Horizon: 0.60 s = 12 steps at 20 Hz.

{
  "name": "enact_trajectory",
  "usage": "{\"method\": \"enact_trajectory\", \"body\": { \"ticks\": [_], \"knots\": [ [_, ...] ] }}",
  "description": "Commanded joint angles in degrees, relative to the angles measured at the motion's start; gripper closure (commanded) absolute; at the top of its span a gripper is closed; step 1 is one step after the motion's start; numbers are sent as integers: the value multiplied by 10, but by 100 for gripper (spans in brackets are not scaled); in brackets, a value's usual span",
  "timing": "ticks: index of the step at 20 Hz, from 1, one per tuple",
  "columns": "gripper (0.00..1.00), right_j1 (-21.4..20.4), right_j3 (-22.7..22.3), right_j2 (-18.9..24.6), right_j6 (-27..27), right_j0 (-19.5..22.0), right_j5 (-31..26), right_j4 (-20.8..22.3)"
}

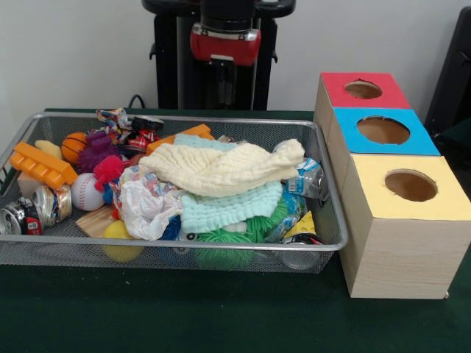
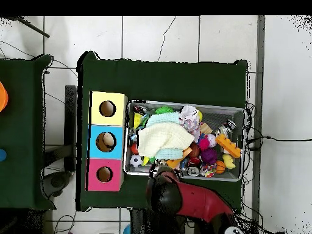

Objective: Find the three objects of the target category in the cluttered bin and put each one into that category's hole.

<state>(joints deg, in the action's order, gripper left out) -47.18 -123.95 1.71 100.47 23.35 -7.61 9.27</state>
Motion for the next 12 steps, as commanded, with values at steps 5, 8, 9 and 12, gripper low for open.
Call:
{"method": "enact_trajectory", "body": {
  "ticks": [5, 8, 9, 12],
  "knots": [
    [100, 35, -25, 55, 30, 45, 51, 100],
    [100, 51, -25, 34, 45, 32, 74, 118],
    [100, 56, -28, 27, 53, 27, 83, 121],
    [100, 53, -53, 9, 75, 14, 102, 125]
  ]
}}
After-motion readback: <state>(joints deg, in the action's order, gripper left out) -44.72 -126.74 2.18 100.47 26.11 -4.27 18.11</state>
